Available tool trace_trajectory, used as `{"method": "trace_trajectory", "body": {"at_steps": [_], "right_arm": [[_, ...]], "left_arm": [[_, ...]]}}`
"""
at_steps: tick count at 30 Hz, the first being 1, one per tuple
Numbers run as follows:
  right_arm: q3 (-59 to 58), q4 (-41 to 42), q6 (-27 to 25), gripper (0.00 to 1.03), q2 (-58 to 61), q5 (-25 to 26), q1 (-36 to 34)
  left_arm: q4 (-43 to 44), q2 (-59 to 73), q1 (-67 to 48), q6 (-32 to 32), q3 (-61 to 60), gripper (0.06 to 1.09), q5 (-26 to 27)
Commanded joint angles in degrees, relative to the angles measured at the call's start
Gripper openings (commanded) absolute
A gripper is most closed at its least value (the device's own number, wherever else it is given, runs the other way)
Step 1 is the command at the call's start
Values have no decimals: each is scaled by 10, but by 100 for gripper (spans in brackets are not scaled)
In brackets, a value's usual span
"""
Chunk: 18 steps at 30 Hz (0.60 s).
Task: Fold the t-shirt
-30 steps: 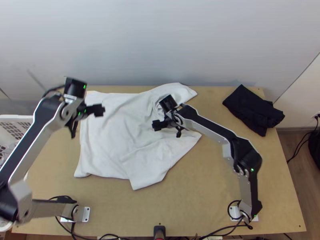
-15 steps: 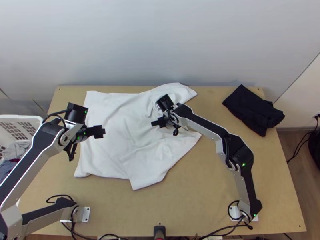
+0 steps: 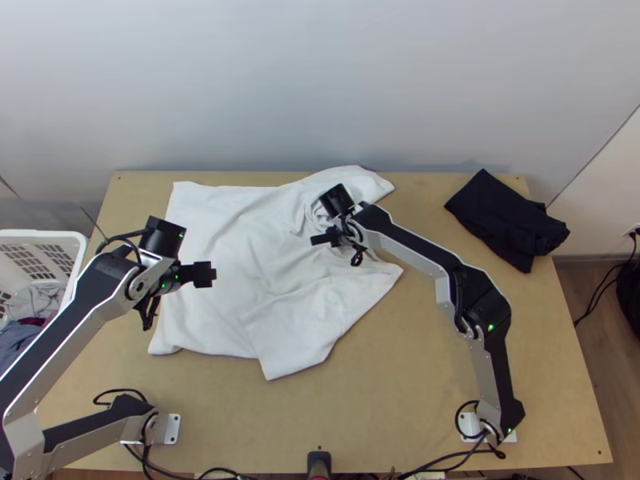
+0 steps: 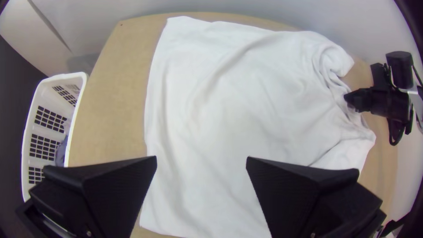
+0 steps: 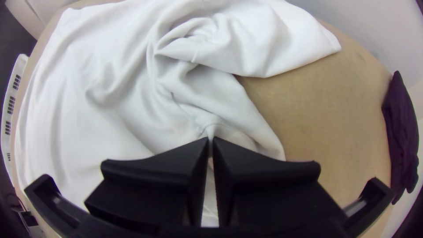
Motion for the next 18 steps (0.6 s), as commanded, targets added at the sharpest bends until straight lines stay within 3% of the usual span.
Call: {"method": "trace_trajectory", "body": {"at_steps": [1, 9, 15, 17, 18], "right_arm": [[-6, 1, -2, 6, -7, 20, -32], [-14, 26, -2, 4, -33, 84, -140], [-9, 38, -5, 5, -27, 89, -213], [-7, 38, -7, 13, -25, 88, -225], [-6, 38, -5, 28, -24, 88, -226]], "left_arm": [[1, 1, -5, -2, -15, 104, 0], [13, -6, -5, 0, -40, 104, 0], [18, -9, -4, 3, -57, 104, -1], [21, -11, -3, 4, -62, 104, -1], [23, -12, -2, 5, -65, 104, -1]]}}
